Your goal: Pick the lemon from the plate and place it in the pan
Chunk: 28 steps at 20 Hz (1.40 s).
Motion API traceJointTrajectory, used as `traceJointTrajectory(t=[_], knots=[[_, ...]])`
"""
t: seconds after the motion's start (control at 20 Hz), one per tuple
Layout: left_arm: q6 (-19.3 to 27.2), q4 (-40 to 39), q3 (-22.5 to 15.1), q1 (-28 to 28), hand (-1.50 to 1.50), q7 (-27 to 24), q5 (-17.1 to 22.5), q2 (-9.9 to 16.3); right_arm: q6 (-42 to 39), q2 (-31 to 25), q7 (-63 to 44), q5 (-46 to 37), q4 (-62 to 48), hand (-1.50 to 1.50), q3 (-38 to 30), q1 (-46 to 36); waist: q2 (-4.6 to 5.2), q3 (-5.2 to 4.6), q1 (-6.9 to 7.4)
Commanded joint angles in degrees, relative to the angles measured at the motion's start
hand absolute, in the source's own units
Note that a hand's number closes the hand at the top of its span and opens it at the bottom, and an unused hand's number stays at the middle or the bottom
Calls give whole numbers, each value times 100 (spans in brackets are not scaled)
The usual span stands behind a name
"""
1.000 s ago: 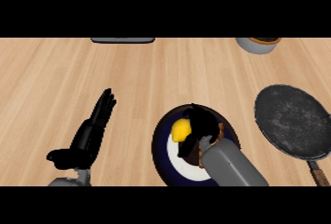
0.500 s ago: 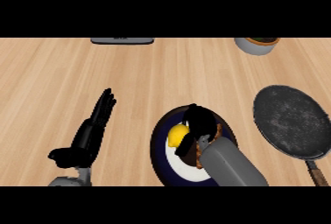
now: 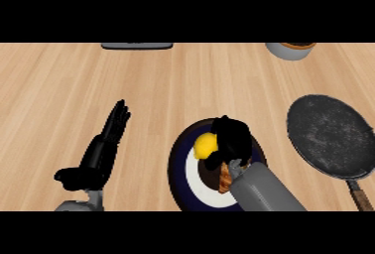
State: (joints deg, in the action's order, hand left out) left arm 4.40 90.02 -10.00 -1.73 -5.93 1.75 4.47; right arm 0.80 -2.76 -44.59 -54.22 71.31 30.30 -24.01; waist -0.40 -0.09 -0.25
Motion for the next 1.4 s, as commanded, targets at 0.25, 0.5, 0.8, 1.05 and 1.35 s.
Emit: traceJointTrajectory(t=[0.25,0.5,0.8,1.05,1.35], knots=[[-31,21,141,-219,0,201,49,0,528,-169,-1287,-1553,1850,150,477,654,5,7,-56],[-28,19,-22,115,0,-71,-123,-32,669,-77,-1771,-2246,2985,150,454,887,3,8,-48],[12,5,79,-290,0,266,-96,-80,1107,-68,-1551,-2209,3192,150,-467,1014,34,12,-17],[-320,451,161,274,0,172,161,148,1894,-323,-1045,-1840,3468,150,-1065,1786,30,14,27],[-155,-117,240,-173,0,4,-12,-57,2663,-980,82,-1046,2656,150,-2267,1799,47,12,15]])
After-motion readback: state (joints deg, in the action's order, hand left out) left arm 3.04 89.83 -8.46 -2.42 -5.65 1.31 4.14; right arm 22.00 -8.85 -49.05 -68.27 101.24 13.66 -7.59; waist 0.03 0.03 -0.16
